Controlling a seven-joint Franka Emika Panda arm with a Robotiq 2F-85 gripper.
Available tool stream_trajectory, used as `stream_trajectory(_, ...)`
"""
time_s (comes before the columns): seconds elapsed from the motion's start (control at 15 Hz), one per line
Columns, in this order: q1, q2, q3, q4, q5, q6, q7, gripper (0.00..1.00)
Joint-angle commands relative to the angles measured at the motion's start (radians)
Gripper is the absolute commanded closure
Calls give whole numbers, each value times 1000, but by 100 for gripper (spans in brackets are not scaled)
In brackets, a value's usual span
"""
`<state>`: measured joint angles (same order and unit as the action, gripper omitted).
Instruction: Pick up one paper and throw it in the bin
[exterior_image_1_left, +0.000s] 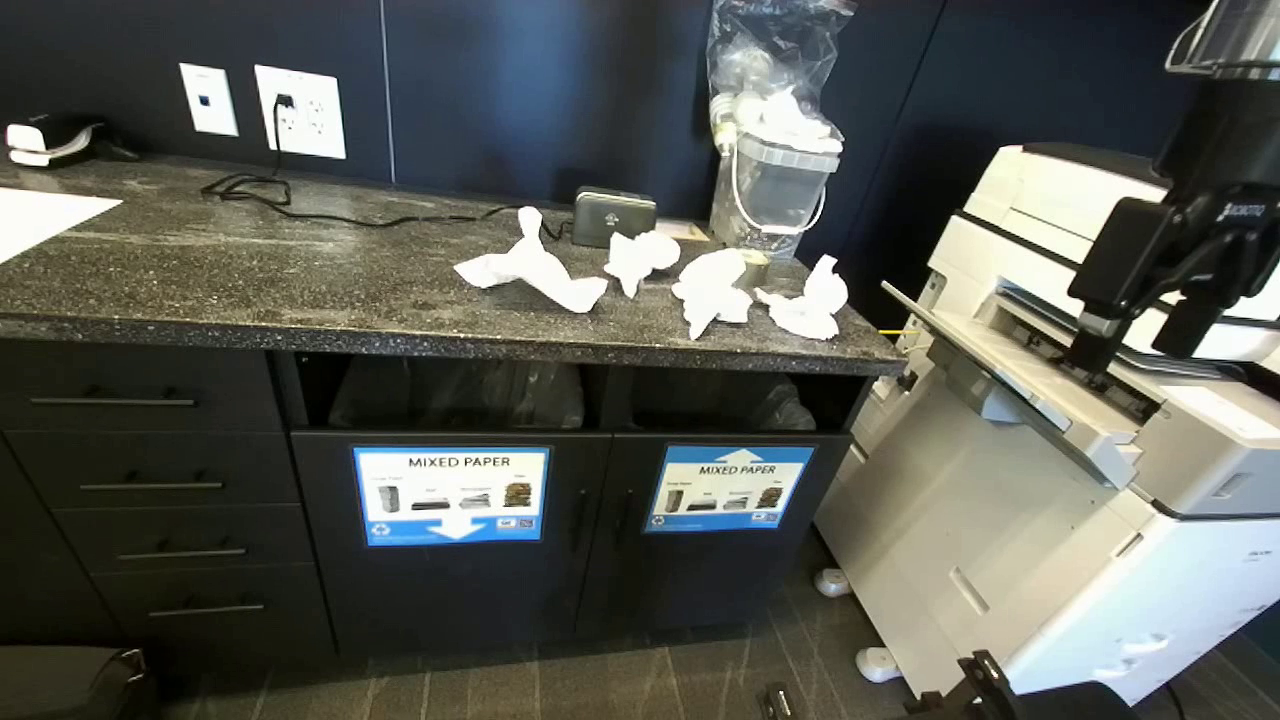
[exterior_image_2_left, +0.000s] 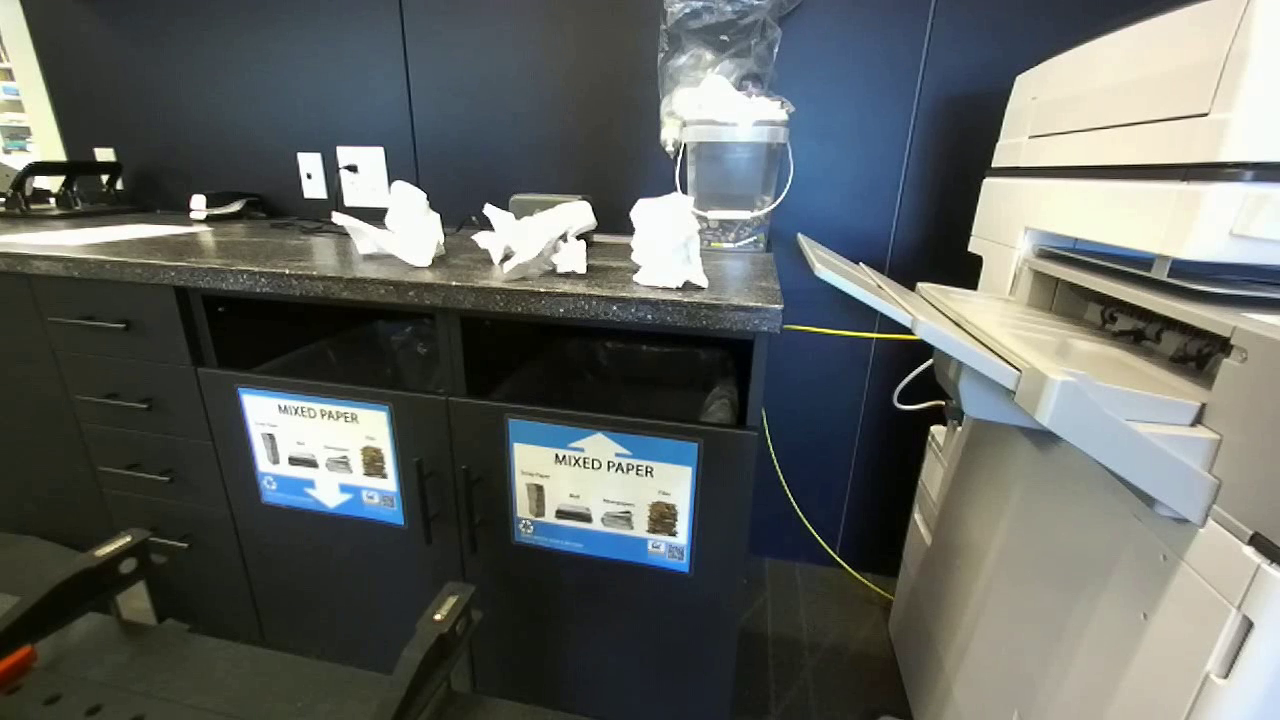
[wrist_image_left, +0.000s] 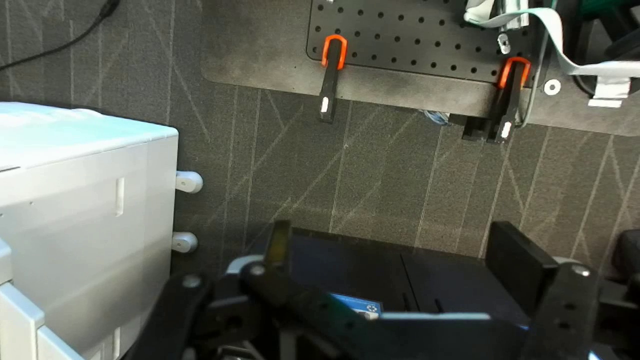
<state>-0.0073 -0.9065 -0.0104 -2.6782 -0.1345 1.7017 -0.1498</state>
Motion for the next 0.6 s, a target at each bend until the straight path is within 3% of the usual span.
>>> stream_trajectory(0.0, 21, 21, -8, -12, 8, 59, 22, 0)
stream_trajectory(0.53, 30, 199, 31, -37, 84, 348, 139, 0)
